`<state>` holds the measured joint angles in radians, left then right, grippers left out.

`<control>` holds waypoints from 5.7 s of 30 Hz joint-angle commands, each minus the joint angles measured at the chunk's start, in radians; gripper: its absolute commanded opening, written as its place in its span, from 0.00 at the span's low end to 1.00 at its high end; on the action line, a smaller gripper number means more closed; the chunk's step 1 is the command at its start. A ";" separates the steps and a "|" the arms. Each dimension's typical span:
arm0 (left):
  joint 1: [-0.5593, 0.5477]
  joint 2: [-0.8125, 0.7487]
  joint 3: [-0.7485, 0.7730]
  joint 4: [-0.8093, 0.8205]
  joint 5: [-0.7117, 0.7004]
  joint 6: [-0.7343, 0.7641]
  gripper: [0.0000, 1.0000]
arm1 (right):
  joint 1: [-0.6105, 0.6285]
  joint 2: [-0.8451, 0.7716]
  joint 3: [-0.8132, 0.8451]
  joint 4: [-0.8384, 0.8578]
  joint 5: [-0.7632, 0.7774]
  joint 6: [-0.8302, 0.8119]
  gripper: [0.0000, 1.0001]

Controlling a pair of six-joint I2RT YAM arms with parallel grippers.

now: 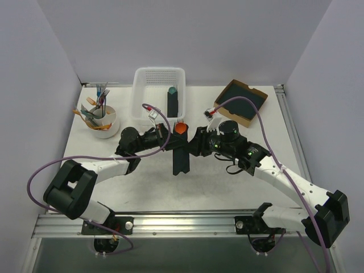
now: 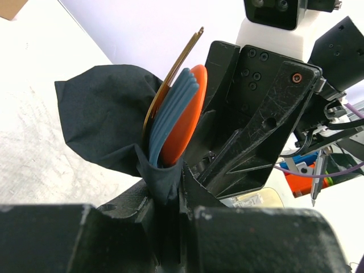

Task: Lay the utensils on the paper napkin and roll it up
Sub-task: Roll the napkin.

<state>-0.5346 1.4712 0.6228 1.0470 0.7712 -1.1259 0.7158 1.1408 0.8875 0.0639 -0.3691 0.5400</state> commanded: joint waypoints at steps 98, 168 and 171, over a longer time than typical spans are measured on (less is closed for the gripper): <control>0.013 -0.097 -0.014 0.220 0.079 -0.161 0.94 | -0.059 -0.042 -0.053 0.491 -0.324 0.143 0.00; 0.119 -0.190 0.011 -0.140 0.022 0.000 0.03 | -0.217 0.077 -0.038 0.486 -0.176 0.117 0.52; 0.146 -0.201 0.047 -0.293 0.011 0.070 0.02 | -0.217 0.184 0.071 0.292 -0.061 0.058 0.53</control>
<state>-0.4137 1.2861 0.5949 0.8845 0.7910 -1.1370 0.5026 1.2518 0.8516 0.4854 -0.5304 0.6685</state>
